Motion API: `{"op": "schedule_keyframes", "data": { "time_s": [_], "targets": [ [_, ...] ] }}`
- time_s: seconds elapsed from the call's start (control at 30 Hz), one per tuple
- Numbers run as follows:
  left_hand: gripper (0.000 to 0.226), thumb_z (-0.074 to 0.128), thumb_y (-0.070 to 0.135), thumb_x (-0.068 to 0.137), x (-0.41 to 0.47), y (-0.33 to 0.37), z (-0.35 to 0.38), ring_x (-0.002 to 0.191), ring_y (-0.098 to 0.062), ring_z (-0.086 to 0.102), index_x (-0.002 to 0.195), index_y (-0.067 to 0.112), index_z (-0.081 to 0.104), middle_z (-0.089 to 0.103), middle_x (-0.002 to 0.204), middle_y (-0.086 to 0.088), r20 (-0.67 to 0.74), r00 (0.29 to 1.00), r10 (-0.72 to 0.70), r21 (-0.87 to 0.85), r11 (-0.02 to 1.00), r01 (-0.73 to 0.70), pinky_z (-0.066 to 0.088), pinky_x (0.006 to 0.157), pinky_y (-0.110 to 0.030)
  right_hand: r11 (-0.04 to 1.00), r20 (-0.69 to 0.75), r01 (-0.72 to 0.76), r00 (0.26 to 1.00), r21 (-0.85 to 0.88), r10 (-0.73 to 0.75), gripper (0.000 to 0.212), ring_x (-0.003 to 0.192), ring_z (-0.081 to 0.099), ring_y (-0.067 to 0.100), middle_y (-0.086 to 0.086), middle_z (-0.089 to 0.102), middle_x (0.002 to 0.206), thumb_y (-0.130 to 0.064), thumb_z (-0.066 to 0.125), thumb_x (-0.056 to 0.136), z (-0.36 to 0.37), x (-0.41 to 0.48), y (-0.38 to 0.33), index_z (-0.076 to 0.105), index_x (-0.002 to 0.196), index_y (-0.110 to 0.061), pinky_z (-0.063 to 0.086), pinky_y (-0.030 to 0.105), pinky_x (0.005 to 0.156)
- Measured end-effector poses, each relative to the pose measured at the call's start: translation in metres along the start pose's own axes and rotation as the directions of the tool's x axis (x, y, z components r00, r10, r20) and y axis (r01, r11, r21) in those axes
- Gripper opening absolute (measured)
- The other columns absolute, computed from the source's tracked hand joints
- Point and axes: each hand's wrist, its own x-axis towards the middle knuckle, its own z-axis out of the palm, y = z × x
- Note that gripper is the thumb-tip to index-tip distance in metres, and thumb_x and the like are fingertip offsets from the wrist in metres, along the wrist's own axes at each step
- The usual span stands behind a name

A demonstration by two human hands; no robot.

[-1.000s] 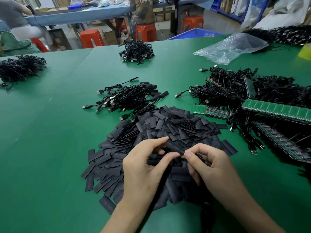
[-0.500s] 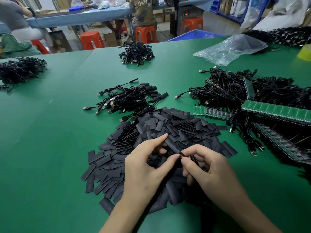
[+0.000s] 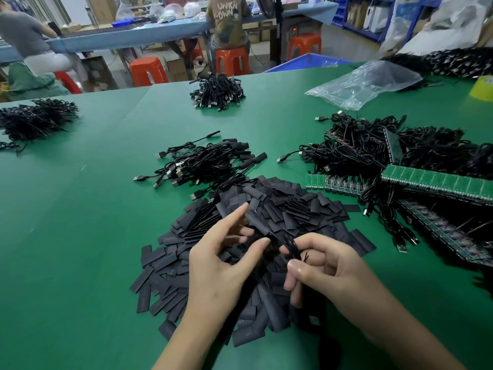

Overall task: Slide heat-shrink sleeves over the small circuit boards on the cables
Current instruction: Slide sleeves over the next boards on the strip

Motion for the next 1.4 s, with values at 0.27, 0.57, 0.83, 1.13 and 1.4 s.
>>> {"op": "schedule_keyframes", "data": {
  "time_s": [0.27, 0.57, 0.83, 1.13, 1.4],
  "targets": [
    [0.036, 0.062, 0.055, 0.087, -0.027, 0.026, 0.028, 0.092, -0.010, 0.070, 0.120, 0.039, 0.066, 0.073, 0.102, 0.012, 0.319, 0.946, -0.054, 0.033, 0.998, 0.046, 0.054, 0.082, -0.023, 0.808, -0.297, 0.200, 0.954, 0.555, -0.032, 0.030, 0.078, 0.074, 0.022, 0.015, 0.073, 0.090, -0.019, 0.073, 0.082, 0.003, 0.003, -0.002, 0.056, 0.105, -0.011, 0.063, 0.038, 0.069],
    [0.018, 0.072, 0.024, 0.094, -0.008, 0.036, 0.020, 0.065, -0.004, 0.069, 0.099, 0.041, 0.072, 0.073, 0.076, 0.013, 0.369, 0.929, -0.020, 0.141, 0.989, -0.034, 0.053, 0.068, -0.015, 0.958, -0.441, 0.284, 0.866, 0.049, -0.235, 0.023, 0.100, 0.074, 0.017, 0.003, 0.078, 0.106, -0.023, 0.080, 0.083, 0.002, 0.002, -0.003, 0.067, 0.101, -0.021, 0.057, 0.021, 0.084],
    [0.018, 0.070, 0.031, 0.095, 0.133, 0.013, -0.048, 0.076, -0.015, 0.068, 0.108, 0.022, 0.078, 0.072, 0.076, 0.012, 0.028, 0.997, 0.076, 0.619, 0.781, -0.077, 0.049, 0.072, -0.027, 0.974, -0.428, 0.220, 0.877, -0.042, -0.217, 0.026, 0.099, 0.072, 0.011, -0.002, 0.077, 0.103, -0.053, 0.071, 0.080, -0.005, 0.004, 0.002, 0.067, 0.103, -0.041, 0.051, 0.015, 0.088],
    [0.023, 0.071, 0.021, 0.095, 0.228, -0.032, -0.081, 0.104, -0.035, 0.068, 0.116, 0.012, 0.075, 0.075, 0.111, -0.017, 0.015, 1.000, -0.002, 0.851, 0.526, -0.011, 0.053, 0.092, -0.041, 0.977, -0.427, 0.208, 0.881, -0.035, -0.203, 0.034, 0.094, 0.071, 0.011, -0.001, 0.077, 0.097, -0.055, 0.063, 0.078, -0.007, 0.006, 0.006, 0.067, 0.105, -0.035, 0.051, 0.029, 0.084],
    [0.044, 0.068, 0.020, 0.096, 0.184, -0.056, -0.082, 0.125, -0.037, 0.053, 0.139, 0.017, 0.062, 0.058, 0.135, -0.017, -0.034, 0.992, 0.119, 0.830, 0.557, -0.038, 0.044, 0.104, -0.046, 0.979, -0.461, 0.204, 0.866, -0.029, -0.194, 0.017, 0.093, 0.071, 0.013, 0.000, 0.077, 0.097, -0.041, 0.060, 0.091, -0.014, 0.008, 0.011, 0.070, 0.102, -0.033, 0.050, 0.034, 0.088]
  ]
}}
